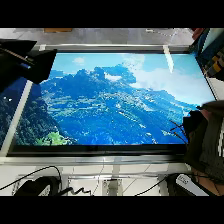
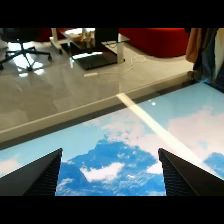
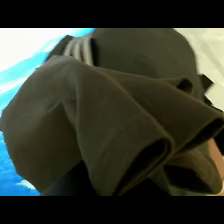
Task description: Fold the clothes and pants, and hang the long-sleeved shirts on hangers.
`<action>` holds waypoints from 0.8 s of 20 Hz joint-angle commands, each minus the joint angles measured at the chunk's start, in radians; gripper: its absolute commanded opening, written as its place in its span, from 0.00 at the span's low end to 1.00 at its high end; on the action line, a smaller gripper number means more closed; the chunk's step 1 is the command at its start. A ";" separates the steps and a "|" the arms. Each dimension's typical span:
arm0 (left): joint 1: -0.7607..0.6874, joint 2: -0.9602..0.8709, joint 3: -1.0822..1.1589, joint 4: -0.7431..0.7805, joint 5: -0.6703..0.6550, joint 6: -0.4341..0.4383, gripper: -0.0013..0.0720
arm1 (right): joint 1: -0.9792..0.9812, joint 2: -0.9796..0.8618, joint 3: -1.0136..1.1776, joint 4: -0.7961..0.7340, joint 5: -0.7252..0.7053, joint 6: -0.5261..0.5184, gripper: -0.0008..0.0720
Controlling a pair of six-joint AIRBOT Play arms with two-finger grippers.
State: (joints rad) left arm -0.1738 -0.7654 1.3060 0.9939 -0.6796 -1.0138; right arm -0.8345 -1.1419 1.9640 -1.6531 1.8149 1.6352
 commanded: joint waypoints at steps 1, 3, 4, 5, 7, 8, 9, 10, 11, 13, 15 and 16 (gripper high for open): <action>0.001 0.007 0.000 0.001 0.001 0.000 0.96 | -0.135 0.002 -0.001 -0.033 0.000 0.015 0.03; 0.001 0.007 0.000 0.001 0.001 0.000 0.96 | -0.175 -0.004 -0.006 -0.006 0.008 0.016 0.03; 0.001 0.007 0.000 0.001 0.001 0.000 0.96 | -0.183 -0.004 -0.012 0.004 0.022 0.016 0.03; 0.001 0.007 0.000 0.001 0.001 0.000 0.96 | -0.184 -0.004 -0.013 0.006 0.021 0.018 0.04; 0.001 0.007 0.000 0.001 0.001 0.000 0.96 | -0.183 -0.004 -0.013 0.010 0.006 0.045 0.38; 0.001 0.007 0.000 0.001 0.001 0.000 0.96 | -0.183 -0.004 -0.013 0.011 0.005 0.053 0.73; 0.001 0.007 0.000 0.001 0.001 0.000 0.96 | -0.183 -0.004 -0.013 0.011 0.003 0.053 0.96; 0.001 0.007 0.000 0.001 0.001 0.000 0.96 | -0.183 -0.004 -0.013 0.011 0.004 0.053 0.94; 0.001 0.007 0.000 0.001 0.001 0.000 0.96 | -0.183 -0.004 -0.013 0.012 0.004 0.053 0.94; 0.001 0.007 0.000 0.001 0.001 0.000 0.96 | -0.183 -0.004 -0.013 0.024 0.002 0.055 0.94; 0.001 0.007 0.000 0.001 0.001 0.000 0.96 | -0.183 -0.004 -0.013 0.087 -0.003 0.054 0.75; 0.001 0.007 0.000 0.001 0.001 0.000 0.96 | -0.177 -0.005 -0.013 0.129 -0.005 0.054 0.41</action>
State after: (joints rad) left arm -0.1730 -0.7593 1.3060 0.9947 -0.6792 -1.0142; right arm -1.0157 -1.1458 1.9507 -1.6062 1.8153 1.6867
